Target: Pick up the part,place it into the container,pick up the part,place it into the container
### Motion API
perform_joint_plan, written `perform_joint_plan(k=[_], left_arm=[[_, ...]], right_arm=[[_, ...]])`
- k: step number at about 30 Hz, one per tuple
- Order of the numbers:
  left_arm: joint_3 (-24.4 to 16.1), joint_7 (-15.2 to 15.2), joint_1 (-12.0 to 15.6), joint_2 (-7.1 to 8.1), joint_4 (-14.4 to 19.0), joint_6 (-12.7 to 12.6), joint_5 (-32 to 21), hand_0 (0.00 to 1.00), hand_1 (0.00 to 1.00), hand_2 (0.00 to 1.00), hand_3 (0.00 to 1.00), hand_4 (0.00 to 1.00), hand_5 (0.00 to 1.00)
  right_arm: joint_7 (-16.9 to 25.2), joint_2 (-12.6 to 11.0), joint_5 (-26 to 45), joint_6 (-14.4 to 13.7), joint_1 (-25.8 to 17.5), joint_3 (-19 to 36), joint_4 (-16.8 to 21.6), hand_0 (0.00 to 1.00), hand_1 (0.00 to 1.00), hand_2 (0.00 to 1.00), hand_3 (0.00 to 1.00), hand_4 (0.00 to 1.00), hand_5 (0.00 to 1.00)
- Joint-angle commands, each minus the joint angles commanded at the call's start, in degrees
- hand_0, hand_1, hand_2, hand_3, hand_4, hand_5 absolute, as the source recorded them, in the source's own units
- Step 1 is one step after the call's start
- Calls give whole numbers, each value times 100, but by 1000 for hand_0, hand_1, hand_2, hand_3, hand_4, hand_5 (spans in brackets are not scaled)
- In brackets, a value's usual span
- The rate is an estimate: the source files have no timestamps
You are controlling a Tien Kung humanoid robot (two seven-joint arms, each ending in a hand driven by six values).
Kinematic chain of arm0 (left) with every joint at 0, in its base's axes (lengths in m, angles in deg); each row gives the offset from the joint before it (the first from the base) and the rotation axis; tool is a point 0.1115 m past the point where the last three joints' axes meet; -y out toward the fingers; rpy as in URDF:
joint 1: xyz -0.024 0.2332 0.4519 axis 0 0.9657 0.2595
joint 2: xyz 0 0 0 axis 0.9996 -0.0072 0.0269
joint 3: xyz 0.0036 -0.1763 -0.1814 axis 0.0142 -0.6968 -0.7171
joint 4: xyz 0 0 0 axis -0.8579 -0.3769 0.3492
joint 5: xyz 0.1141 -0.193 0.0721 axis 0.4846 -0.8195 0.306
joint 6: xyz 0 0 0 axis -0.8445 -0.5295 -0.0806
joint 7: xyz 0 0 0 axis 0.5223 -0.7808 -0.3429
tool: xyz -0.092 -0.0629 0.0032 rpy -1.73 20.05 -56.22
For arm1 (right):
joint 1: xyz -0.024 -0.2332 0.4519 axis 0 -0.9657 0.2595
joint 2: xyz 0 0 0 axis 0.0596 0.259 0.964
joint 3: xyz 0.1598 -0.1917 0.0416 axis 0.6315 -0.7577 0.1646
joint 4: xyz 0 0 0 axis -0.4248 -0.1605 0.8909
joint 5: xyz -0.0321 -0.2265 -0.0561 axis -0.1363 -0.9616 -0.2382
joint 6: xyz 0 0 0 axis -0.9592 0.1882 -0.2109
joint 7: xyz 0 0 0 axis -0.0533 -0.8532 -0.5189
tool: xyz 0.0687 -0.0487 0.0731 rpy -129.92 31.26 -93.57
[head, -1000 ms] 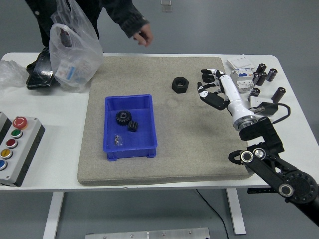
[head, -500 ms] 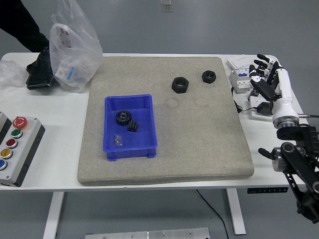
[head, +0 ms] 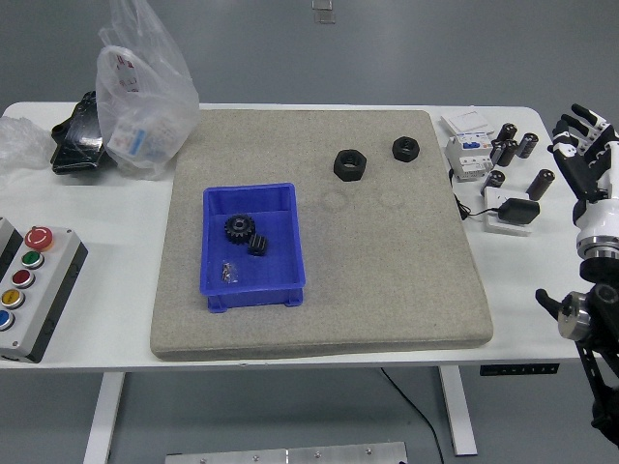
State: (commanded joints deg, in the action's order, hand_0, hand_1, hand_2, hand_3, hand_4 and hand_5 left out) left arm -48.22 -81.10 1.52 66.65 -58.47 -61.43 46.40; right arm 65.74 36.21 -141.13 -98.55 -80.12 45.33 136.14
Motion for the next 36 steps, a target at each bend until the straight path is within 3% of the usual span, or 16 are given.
perform_joint_plan(k=[2,3,9,14,15,21,36], left_arm=[[261,-94,-19,9,68,-9,-227,632,496,499,619,709,277],[365,-112,-27,9,96,-8,-293,634,581,543,620,708,276],[663,-129,-28,-11,122,4,-432,634,594,550,620,708,277],[552,-103,-10,9,6,2,-346,634,594,550,620,708,277],[513,-92,-8,16,-3,4,-314,634,632,591,620,708,277],[440,-65,-13,16,-19,41,-242,635,659,624,622,709,278],[182,-9,-28,-28,-21,14,-13,637,665,636,624,710,278]], right_arm=[[-15,0,-28,2,-6,29,32,611,667,717,703,615,294],[-18,4,-36,5,-7,36,44,610,666,714,704,619,299],[-16,32,-52,28,-18,72,112,611,663,715,706,614,313],[-1,39,-28,42,-63,141,121,611,663,715,706,614,313],[1,38,-22,43,-75,159,124,611,659,704,700,609,320],[-1,34,-7,57,-97,189,118,611,661,701,699,606,326],[-49,53,-49,78,-122,160,149,618,661,697,691,605,331]])
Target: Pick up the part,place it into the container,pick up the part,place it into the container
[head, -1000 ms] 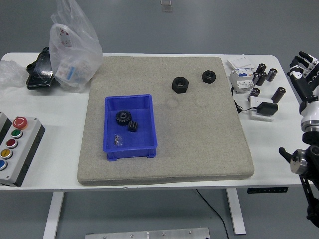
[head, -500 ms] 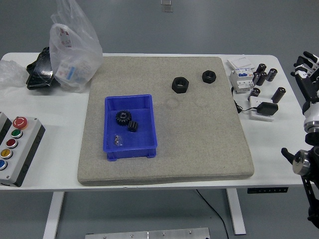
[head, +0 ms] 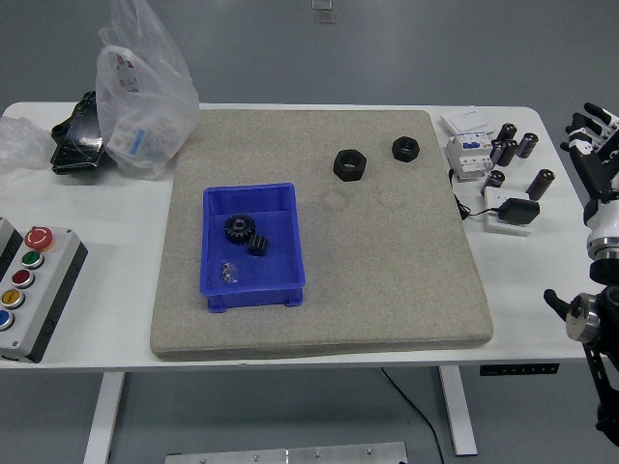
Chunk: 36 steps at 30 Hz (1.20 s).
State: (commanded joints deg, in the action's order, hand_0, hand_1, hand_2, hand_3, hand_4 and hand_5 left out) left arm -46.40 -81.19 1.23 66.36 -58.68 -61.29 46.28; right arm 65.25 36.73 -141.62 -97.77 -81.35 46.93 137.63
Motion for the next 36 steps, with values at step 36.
perform_joint_plan(k=[36], left_arm=[[-603,299,16,-39,0,-79,533,631,639,597,624,712,280]], right_arm=[[-68,-8,92,65,36,-358,-121,627,678,700,682,613,340]])
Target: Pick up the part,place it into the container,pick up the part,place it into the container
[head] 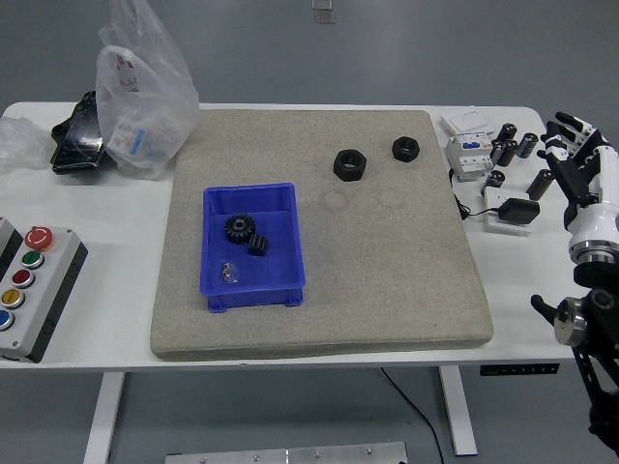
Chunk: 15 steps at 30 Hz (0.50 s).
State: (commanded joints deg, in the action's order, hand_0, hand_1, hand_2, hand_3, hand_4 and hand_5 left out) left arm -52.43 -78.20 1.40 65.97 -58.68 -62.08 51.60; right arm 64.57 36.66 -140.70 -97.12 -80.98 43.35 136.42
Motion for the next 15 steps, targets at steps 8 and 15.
perform_joint_plan(k=[8,15], left_arm=[[7,-4,15,-25,0,-4,-8,632,642,599,624,712,281],[-59,28,-7,-28,0,-18,70,632,643,599,624,712,280]], right_arm=[[46,-16,126,41,6,-53,-68,627,683,700,682,616,343],[260,-38,289,-19,28,-122,-35,629,685,697,682,619,345]])
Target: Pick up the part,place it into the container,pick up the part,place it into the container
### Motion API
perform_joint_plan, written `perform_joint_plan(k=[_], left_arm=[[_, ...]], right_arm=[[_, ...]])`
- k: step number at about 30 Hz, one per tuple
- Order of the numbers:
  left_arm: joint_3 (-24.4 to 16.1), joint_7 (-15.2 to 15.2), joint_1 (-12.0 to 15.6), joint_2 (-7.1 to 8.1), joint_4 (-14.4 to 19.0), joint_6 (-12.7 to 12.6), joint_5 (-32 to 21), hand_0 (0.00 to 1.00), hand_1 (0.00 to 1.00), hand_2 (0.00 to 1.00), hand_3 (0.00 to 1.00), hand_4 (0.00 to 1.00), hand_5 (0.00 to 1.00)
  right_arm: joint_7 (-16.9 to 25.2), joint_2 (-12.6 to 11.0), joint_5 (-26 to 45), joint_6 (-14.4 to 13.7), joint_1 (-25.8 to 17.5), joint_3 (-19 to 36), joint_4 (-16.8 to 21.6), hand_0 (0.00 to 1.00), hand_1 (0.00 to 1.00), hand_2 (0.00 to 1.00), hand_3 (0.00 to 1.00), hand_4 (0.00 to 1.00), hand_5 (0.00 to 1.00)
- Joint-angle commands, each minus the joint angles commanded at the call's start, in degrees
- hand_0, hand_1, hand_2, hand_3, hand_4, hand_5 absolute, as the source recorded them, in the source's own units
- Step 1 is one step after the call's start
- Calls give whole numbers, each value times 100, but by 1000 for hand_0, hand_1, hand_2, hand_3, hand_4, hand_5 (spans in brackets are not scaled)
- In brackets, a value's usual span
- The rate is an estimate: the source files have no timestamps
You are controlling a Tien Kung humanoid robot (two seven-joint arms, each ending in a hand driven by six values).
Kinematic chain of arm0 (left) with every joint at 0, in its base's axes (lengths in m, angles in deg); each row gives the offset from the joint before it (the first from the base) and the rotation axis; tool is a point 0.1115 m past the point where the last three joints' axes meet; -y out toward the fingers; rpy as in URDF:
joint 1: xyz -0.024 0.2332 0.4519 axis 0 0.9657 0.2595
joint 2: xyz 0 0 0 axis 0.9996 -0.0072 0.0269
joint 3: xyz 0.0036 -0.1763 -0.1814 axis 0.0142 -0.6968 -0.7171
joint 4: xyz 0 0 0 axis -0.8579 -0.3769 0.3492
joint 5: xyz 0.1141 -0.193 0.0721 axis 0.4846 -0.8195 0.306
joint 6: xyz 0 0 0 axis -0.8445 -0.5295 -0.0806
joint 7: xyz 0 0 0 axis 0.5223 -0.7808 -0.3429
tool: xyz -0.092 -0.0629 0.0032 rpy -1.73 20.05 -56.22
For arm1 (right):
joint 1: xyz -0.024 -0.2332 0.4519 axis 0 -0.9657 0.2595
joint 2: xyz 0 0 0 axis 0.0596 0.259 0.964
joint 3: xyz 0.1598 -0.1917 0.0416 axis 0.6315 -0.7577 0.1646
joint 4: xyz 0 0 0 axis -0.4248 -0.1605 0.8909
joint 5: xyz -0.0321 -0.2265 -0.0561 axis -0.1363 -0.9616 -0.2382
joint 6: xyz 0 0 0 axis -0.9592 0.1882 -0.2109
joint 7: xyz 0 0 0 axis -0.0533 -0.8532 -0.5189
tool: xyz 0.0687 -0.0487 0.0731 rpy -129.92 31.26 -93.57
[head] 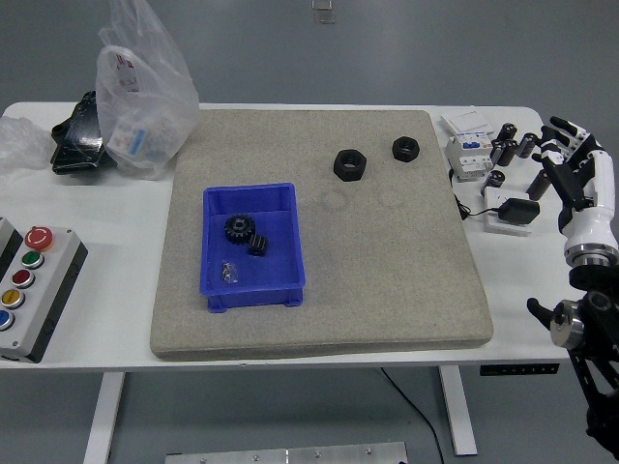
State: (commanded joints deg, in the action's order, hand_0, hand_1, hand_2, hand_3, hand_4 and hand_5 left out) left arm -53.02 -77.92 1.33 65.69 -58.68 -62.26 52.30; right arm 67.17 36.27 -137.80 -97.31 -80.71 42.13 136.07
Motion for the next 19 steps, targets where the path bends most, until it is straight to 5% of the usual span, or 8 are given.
perform_joint_plan(k=[19], left_arm=[[38,-21,11,-14,0,6,-46,633,638,598,624,711,279]], right_arm=[[107,6,367,106,38,-162,-89,626,671,684,687,621,347]])
